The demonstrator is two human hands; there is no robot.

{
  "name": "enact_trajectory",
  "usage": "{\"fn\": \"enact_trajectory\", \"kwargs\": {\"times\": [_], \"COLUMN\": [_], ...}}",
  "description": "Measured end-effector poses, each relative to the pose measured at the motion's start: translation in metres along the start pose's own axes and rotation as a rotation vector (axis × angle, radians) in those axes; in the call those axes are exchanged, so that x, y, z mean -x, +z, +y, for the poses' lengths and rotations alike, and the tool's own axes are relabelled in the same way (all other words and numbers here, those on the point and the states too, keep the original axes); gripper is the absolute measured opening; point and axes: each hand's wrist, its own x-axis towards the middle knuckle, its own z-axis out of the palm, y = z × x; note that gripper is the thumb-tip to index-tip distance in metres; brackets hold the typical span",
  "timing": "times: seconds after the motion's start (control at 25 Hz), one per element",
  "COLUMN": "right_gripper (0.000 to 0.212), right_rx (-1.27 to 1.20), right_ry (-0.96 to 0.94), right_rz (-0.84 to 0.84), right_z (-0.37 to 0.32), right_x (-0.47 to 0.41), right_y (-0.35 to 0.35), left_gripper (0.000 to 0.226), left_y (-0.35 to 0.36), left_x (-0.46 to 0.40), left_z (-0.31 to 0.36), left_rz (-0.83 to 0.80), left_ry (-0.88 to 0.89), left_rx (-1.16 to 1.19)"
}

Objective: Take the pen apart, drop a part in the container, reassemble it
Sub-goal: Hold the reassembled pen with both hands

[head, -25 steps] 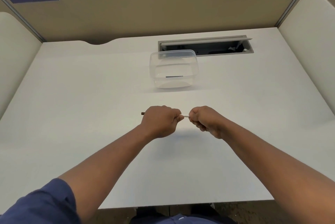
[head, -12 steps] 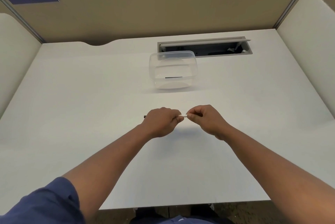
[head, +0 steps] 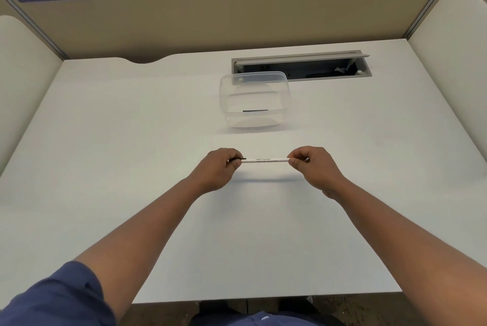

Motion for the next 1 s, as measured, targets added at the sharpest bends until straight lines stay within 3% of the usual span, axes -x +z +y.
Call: {"fn": "enact_trajectory", "kwargs": {"times": [0.2, 0.48, 1.0], "right_gripper": [0.009, 0.011, 0.015], "right_rx": [0.015, 0.369, 0.481], "right_ry": [-0.011, -0.109, -0.125], "right_rz": [-0.001, -0.054, -0.086], "right_z": [0.006, 0.011, 0.028], "right_x": [-0.008, -0.023, -0.051], "right_y": [0.002, 0.003, 0.022], "left_gripper": [0.019, 0.017, 0.014], "left_y": [0.003, 0.015, 0.027], "left_x": [-0.005, -0.013, -0.034], "left_z": [-0.004, -0.010, -0.027], "left_rz": [0.070, 0.082, 0.059], "left_ry": [0.007, 0.017, -0.056], "left_rx": [0.050, -0.054, -0.100]}}
